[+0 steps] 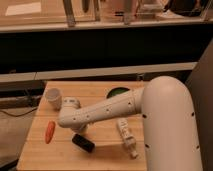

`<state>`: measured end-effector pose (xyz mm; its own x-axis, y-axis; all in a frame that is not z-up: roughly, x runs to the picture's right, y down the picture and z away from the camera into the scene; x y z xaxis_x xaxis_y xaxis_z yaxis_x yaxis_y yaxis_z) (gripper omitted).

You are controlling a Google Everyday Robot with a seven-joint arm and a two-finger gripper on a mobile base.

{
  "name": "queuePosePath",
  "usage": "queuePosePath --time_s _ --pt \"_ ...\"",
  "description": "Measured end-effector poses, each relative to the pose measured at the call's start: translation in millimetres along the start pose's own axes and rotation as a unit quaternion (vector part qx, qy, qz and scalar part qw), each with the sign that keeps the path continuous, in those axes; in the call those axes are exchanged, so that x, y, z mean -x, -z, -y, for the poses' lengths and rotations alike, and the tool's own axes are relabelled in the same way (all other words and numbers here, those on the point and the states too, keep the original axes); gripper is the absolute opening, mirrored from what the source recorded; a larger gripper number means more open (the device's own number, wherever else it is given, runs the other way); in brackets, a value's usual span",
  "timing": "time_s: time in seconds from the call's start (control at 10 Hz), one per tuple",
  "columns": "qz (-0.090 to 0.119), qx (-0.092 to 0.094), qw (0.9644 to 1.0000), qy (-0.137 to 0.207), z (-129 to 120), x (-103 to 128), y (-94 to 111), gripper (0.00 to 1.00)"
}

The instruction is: Push the eraser across the table

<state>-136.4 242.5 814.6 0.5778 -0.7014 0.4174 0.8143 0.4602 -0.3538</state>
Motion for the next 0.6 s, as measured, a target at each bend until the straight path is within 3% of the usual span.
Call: queuePosePath --time_s 0.6 --pt "-0.004 0.000 1.0000 0.008 7.5 0.6 -2.0 0.00"
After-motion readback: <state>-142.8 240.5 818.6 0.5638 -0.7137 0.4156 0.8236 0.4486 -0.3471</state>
